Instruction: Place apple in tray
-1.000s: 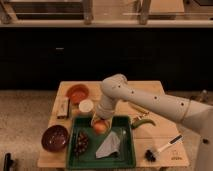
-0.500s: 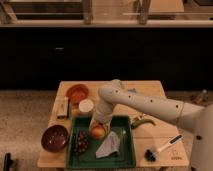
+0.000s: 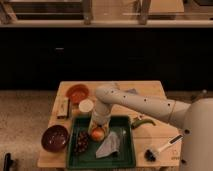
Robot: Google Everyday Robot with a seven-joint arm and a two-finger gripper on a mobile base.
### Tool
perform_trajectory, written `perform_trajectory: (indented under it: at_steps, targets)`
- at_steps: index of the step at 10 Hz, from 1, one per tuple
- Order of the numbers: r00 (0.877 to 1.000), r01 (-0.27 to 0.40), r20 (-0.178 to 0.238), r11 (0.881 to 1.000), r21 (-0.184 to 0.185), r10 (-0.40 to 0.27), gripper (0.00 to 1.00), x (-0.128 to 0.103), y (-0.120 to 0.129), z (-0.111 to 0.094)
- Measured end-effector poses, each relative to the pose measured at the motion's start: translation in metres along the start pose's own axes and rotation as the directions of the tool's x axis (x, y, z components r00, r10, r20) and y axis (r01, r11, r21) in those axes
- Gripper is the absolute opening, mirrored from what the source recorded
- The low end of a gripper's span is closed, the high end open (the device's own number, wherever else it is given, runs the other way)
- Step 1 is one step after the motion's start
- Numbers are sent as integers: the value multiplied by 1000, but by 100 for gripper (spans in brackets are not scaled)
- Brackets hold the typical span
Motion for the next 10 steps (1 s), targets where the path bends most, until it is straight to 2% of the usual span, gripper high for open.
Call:
perform_trajectory:
  at_steps: [3,4,8,10]
  targets:
    - [1000,9,6,1000,-2,-9,73,0,2,0]
    - [1000,10,7,1000,-1,-10,79,0,3,-1]
    - [1000,16,9,1000,9,-16,80,-1,5,-3]
    - [999,32,-6,999,37,-32,80,-1,6,-8]
